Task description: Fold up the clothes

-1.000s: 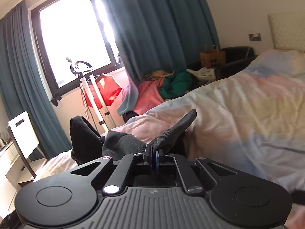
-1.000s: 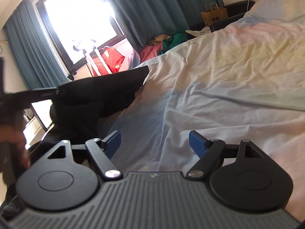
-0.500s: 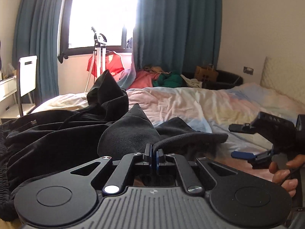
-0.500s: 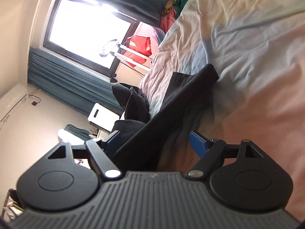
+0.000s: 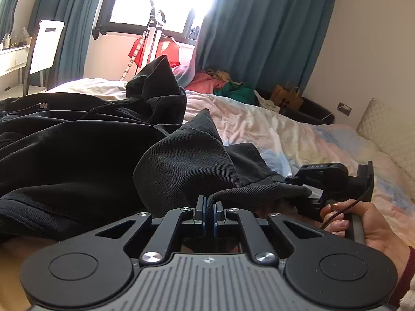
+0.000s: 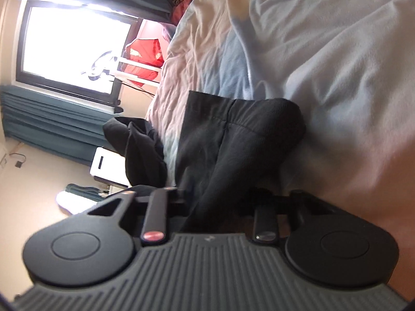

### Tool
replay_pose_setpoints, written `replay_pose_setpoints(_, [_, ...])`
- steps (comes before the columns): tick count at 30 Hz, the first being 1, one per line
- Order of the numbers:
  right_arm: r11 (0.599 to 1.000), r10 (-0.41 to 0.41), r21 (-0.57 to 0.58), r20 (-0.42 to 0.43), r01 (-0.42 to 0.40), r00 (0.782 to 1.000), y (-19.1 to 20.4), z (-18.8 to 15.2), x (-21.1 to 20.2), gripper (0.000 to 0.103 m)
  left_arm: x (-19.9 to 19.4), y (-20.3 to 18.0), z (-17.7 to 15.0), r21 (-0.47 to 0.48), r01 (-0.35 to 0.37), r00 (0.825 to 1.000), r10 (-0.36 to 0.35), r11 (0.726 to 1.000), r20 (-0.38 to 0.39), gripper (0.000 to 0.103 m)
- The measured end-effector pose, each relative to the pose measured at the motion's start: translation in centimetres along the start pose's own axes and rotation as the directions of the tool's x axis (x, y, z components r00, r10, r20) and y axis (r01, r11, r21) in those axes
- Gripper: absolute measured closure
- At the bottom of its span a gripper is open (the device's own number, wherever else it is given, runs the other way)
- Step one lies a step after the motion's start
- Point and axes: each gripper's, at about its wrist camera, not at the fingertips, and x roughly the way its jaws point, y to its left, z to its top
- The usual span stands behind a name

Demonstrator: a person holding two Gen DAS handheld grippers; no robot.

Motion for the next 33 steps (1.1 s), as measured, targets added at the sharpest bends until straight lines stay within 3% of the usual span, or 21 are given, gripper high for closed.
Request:
replay_pose_setpoints(1, [1.0,-0.009,-0.02,0.013,0.01,1.0,0.0,0.1,0.0,0.095,0.2,-0.1,0.0,-0.001,0.022,1.0,-0.022,1.0,-0.009,0.096])
replay_pose_setpoints(6, [0.998,0.027,-0.055,0.103,-0.021,0.994,1.2,1.7,-2.0,0.097,1.3,-0.7,0.2,-0.012,0.131,0.99,-0.131,0.991,-0.05,0.094])
replay_pose_setpoints(14, [0.994,0.038,-0.109,0.267,-0.009,0.963,2.9,8.4,-9.3,0.097,2.6,-1.9,0.1,-0.016,0.302,0.949,-0.302,0.953,-0.091,0.05])
replay_pose_setpoints(18, [0.996,0.018,-0.087,0.394,0.018,0.919,1.9,12.5,-13.7,0.097,3.0,-1.5,-0.3,-0.081,0.343,0.931,-0.351,0.936,-0.103,0.045])
replay_pose_setpoints(20, [0.995,-0.02,-0.074,0.473,0.062,0.881,0.6,14.6,-15.9,0.097,3.2,-0.9,-0.3,-0.127,0.347,0.926,-0.361,0.929,-0.109,0.04])
replay_pose_setpoints(23, [0.989,-0.098,-0.039,0.567,0.145,0.818,-3.4,16.6,-17.7,0.097,3.8,1.5,-0.2,-0.274,0.274,0.941,-0.315,0.922,-0.119,0.024])
replay_pose_setpoints(24, [0.99,-0.123,0.008,0.56,0.143,0.819,-5.7,16.8,-17.5,0.097,4.0,2.8,-0.2,-0.341,0.232,0.949,-0.289,0.911,-0.124,0.021])
replay_pose_setpoints(26, [0.985,-0.174,0.104,0.542,0.14,0.822,-10.4,17.2,-17.1,0.097,4.4,5.3,-0.3,-0.467,0.146,0.962,-0.235,0.872,-0.139,0.021])
replay_pose_setpoints(28, [0.965,-0.241,0.207,0.473,0.159,0.848,-13.8,17.2,-15.9,0.097,4.8,7.8,-0.4,-0.583,0.057,0.97,-0.184,0.81,-0.161,0.021])
replay_pose_setpoints(29, [0.964,-0.24,0.217,0.471,0.152,0.849,-14.1,17.1,-15.7,0.097,5.0,9.1,-0.5,-0.636,0.013,0.972,-0.159,0.772,-0.174,0.021])
replay_pose_setpoints(30, [0.963,-0.24,0.228,0.469,0.146,0.85,-14.4,17.0,-15.6,0.097,4.9,10.5,-0.8,-0.695,-0.028,0.975,-0.134,0.719,-0.178,0.021])
replay_pose_setpoints(33, [0.962,-0.236,0.237,0.473,0.136,0.849,-14.6,16.6,-15.1,0.097,3.9,14.8,-2.9,-0.864,-0.101,0.986,-0.064,0.494,-0.152,0.02])
